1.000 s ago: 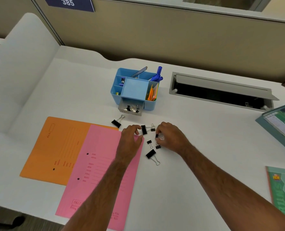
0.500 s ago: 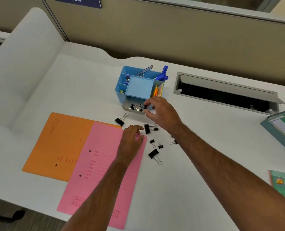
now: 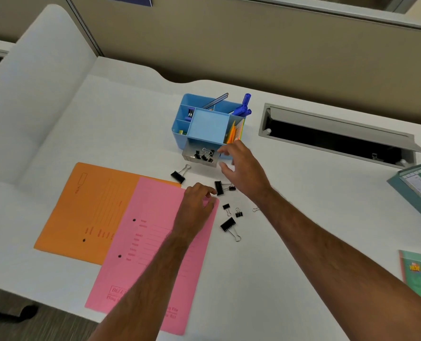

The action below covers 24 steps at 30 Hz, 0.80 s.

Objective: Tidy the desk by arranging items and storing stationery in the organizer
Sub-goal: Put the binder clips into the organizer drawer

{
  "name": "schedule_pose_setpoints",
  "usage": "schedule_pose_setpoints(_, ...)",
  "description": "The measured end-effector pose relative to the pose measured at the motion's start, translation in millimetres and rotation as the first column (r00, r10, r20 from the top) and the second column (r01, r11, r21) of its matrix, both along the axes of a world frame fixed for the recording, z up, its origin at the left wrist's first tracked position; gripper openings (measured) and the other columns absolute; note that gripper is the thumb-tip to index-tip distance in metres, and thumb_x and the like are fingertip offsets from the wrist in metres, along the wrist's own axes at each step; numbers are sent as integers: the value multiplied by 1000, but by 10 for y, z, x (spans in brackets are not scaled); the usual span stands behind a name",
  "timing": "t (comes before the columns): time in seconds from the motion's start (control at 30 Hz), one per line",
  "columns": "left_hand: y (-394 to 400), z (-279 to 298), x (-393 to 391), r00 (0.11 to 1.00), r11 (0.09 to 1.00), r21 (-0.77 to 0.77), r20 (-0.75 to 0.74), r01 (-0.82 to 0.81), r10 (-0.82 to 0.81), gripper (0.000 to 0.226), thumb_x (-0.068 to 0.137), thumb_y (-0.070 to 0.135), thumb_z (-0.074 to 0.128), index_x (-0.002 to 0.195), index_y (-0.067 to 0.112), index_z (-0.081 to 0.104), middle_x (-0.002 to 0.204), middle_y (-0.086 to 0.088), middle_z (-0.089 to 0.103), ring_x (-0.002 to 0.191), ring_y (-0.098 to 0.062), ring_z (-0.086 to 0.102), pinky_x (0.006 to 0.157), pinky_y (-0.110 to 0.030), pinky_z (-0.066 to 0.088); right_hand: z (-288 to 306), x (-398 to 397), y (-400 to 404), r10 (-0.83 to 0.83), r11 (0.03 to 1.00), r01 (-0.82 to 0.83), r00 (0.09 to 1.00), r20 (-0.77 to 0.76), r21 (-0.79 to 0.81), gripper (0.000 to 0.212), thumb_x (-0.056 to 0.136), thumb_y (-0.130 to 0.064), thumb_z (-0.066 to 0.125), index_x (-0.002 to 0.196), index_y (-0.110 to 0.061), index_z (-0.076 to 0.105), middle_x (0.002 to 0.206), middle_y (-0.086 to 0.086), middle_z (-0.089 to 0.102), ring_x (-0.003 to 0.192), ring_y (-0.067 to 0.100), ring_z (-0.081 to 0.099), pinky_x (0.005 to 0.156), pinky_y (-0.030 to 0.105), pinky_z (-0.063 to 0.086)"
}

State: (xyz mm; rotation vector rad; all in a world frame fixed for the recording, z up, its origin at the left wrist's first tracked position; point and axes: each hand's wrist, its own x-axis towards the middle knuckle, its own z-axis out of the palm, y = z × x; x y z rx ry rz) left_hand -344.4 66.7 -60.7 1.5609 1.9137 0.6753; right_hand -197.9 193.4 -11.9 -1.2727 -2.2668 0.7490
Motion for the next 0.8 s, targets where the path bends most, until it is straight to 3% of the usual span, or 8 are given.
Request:
schedule_pose_setpoints(0.17,-5,-24,60,980,984,22,-97,174,-171,20,100,24,63,118,24,73,107,9,60,103,-13,47,86,-26,44,-182,419,-200,-66,995,69,996,54,-68,21,94,-20,65,114,-26,61,107,-9,53,92,4,47,76,24,48)
schedule_pose_setpoints(0.5,-10,-6,170,881,925,27,-316,379,-352,33,95,17,69,128,20,71,108,0,67,94,-20,55,78,-30,49,-423,794,-461,-49,984,85,974,220,-155,18,95,-21,63,113,-25,61,111,-8,58,100,10,53,78,26,52)
schedule_pose_setpoints(0.7,13,-37,226,845,911,-20,-365,412,-390,31,101,18,61,131,20,69,113,-2,70,97,-22,57,78,-32,50,-438,717,-494,9,991,23,973,230,-135,18,94,-19,64,112,-21,62,112,-4,59,102,15,53,77,29,52)
schedule_pose_setpoints(0.8,25,-62,234,848,919,-12,-381,395,-369,24,97,17,69,120,17,74,107,-3,73,90,-22,60,73,-34,53,-464,662,-509,28,987,10,971,236,-159,20,96,-19,62,115,-22,63,115,-4,58,105,15,52,79,29,52)
